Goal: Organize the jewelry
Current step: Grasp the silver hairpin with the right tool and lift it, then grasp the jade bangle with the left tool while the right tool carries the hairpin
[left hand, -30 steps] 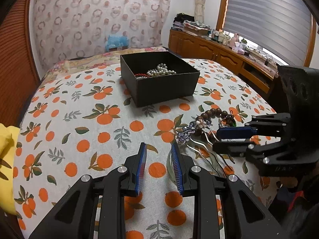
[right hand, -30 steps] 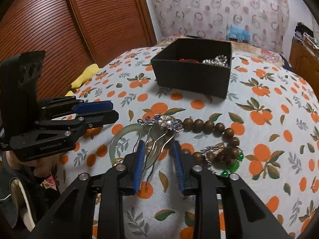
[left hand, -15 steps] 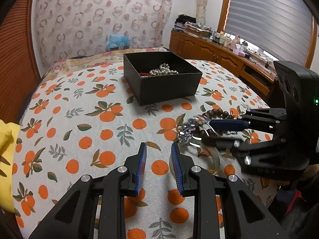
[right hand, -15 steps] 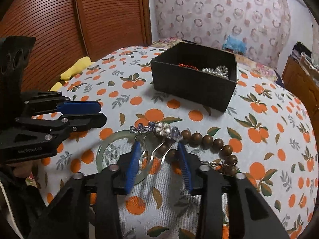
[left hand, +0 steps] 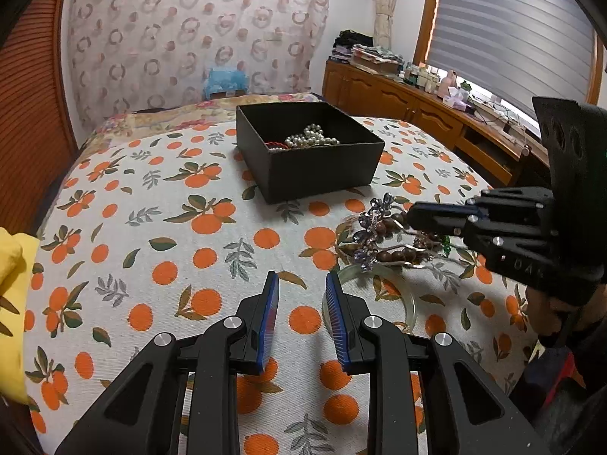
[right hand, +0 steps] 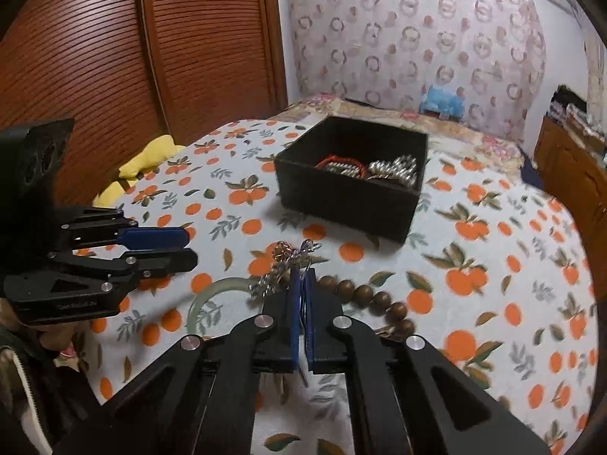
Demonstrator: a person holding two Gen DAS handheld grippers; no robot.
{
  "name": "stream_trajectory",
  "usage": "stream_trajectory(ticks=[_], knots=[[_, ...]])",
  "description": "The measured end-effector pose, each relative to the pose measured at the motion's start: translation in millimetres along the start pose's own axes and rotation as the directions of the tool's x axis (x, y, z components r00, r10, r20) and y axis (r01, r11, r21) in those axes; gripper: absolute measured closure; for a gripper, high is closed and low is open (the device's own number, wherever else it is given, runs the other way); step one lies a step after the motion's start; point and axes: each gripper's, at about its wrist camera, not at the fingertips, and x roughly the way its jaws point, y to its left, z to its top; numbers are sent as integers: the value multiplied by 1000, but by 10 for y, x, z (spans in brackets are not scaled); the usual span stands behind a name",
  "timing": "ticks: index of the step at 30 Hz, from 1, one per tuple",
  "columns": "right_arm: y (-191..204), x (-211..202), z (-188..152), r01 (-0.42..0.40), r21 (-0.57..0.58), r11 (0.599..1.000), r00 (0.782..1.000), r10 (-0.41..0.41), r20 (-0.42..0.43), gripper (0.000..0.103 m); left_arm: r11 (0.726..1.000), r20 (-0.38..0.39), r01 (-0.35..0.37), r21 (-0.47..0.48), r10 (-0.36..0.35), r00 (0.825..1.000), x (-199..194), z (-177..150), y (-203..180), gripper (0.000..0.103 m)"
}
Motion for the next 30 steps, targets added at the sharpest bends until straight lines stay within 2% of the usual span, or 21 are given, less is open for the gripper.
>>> stream_trajectory(ticks=[6, 12, 21, 24, 30], knots=[[7, -100, 50, -30, -11, 999, 999, 30, 41, 100, 1000, 3, -1, -4, 1, 1000, -9, 21, -9, 79], [0, -191, 125, -17, -17, 1000, 997, 18, 72, 101, 1000, -14, 23, -5, -23, 1000, 51, 32, -25, 79], [-150, -273, 126, 11, 4, 1000, 997, -12, 81, 101, 997, -90, 76, 33, -72, 993, 347, 48, -118, 79], [-181, -281, 116, 16, 8, 1000, 997, -17, 80, 101, 995, -107, 69, 66, -61, 992, 423, 41, -193, 95], [-235, -299, 146, 26, 8, 1000, 996, -27, 84, 101, 996, -60, 53, 78, -48, 997, 330, 98, -235, 97]])
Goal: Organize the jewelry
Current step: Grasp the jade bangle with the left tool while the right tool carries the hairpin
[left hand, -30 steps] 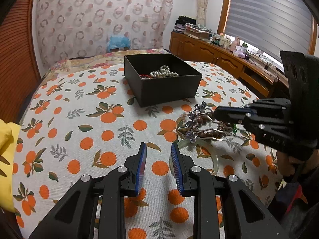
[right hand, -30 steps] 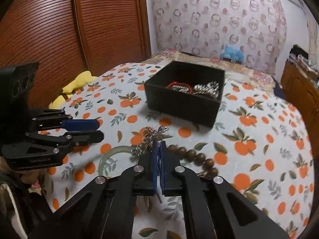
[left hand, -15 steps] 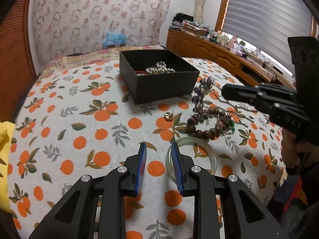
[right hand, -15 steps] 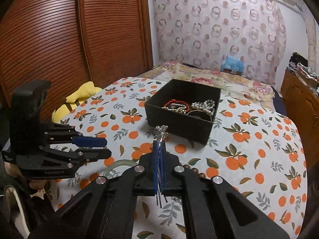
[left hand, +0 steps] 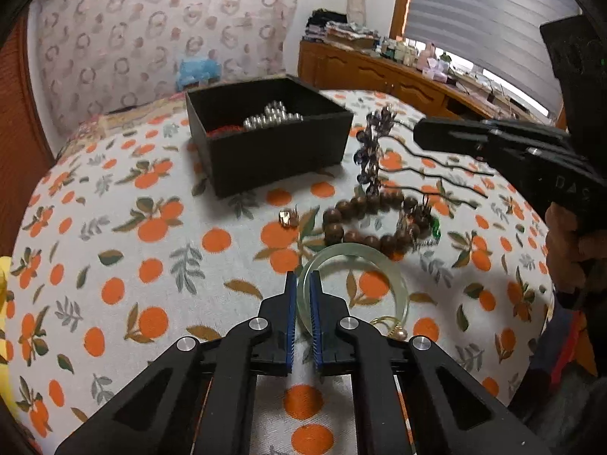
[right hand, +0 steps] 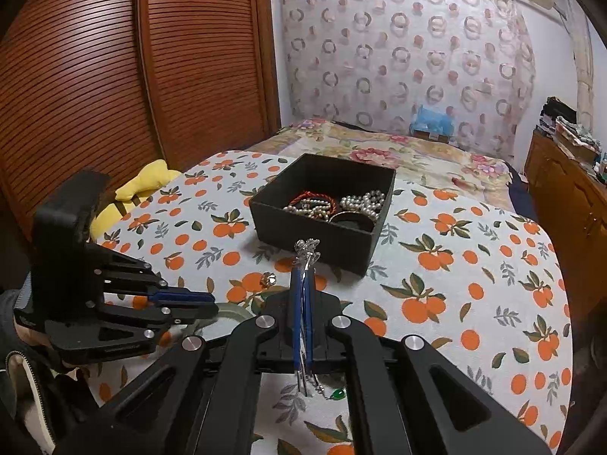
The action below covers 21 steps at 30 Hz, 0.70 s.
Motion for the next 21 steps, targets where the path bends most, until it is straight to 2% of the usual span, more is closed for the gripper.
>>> stream_trajectory(ticks=[9, 21], knots=[[-77, -70, 140, 22, -4, 1000, 999, -22, 28, 101, 999, 78, -3, -45, 6, 997, -215, 155, 100, 97], [-226, 63, 489, 48, -14, 999, 997, -48, 59, 101, 996, 155, -65, -59, 74, 985, -337, 456, 266, 97]])
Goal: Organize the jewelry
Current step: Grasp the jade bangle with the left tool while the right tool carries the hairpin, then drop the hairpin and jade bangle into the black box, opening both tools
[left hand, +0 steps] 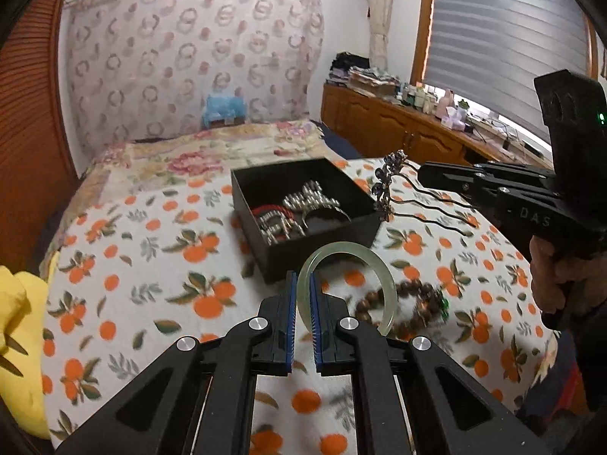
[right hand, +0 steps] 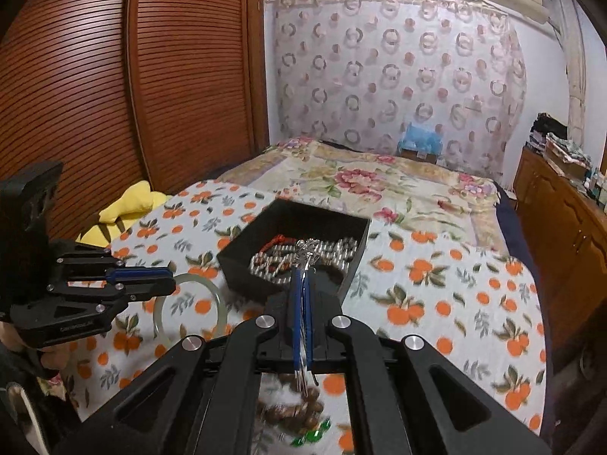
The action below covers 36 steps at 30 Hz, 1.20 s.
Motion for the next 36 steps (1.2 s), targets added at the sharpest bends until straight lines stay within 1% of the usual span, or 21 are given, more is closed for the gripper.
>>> stream_trajectory(ticks=[6, 11, 15, 17, 18, 21, 25, 30, 35, 36], knots=[[-50, 174, 307, -11, -1, 1000, 1000, 11, 18, 101, 999, 33, -33, -3, 33, 999, 3, 190, 113, 97], [-35, 537, 483, -51, 18, 999, 999, 51, -18, 101, 998, 45, -63, -14, 63, 997, 49, 309, 234, 97], [23, 781, 528, -93, 32, 995, 995, 94, -30, 100, 996, 44, -84, -26, 85, 995, 99, 367, 335, 97], [-22, 915, 530, -142, 77, 987, 988, 146, -46, 100, 995, 44, -90, -30, 91, 995, 123, 397, 378, 97], [-54, 975, 521, -151, 96, 984, 986, 157, -62, 100, 995, 44, -91, -31, 92, 995, 136, 415, 388, 97], [-181, 1089, 471, -134, 126, 983, 985, 146, -89, 99, 995, 46, -91, -31, 93, 995, 183, 481, 394, 97], [-376, 1003, 393, -119, 149, 982, 988, 132, -83, 99, 995, 46, -93, -21, 94, 994, 301, 589, 356, 97], [-533, 694, 223, -68, 128, 989, 994, 78, -73, 99, 994, 23, -105, 4, 105, 994, 582, 723, 237, 97], [-569, 317, -140, -46, 93, 995, 994, 55, -95, 98, 994, -7, -105, 25, 105, 994, 850, 794, 123, 97], [-579, 274, -220, -47, 92, 995, 993, 56, -105, 95, 994, -13, -106, 27, 107, 994, 893, 805, 106, 97]])
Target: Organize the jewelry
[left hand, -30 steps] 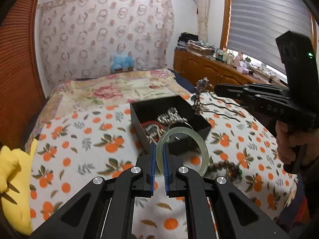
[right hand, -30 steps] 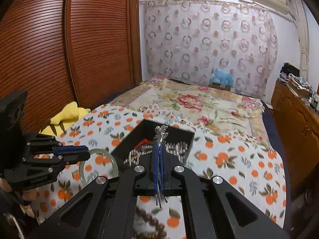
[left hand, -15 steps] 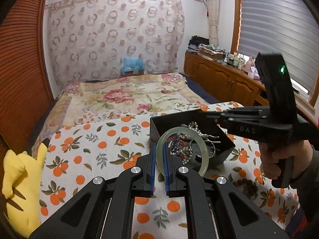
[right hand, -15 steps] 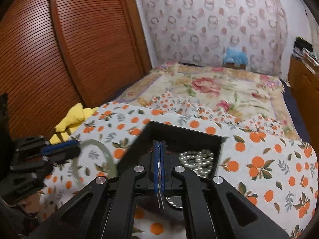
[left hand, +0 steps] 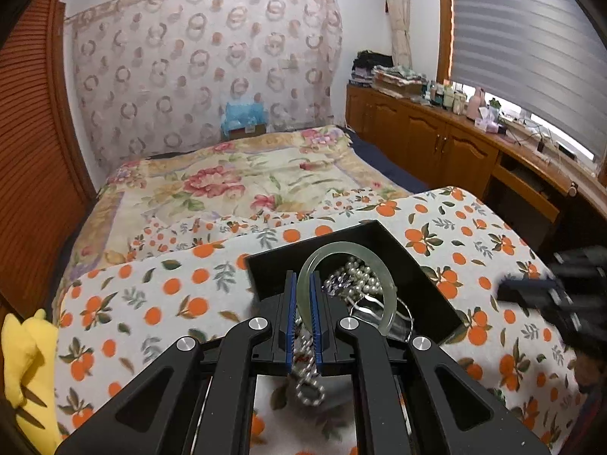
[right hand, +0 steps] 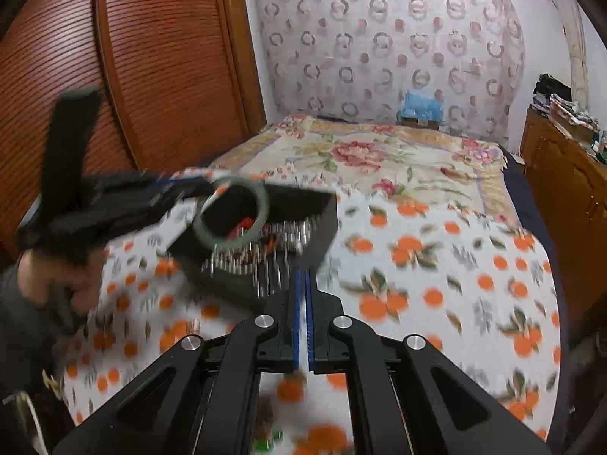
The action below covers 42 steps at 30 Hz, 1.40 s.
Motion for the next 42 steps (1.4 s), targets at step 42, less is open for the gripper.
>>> stream_trajectory(ticks=[42], knots=[[500, -213, -11, -79, -138, 987, 997, 79, -4, 88, 980, -183, 179, 84, -161, 970, -553, -1329, -600, 73]])
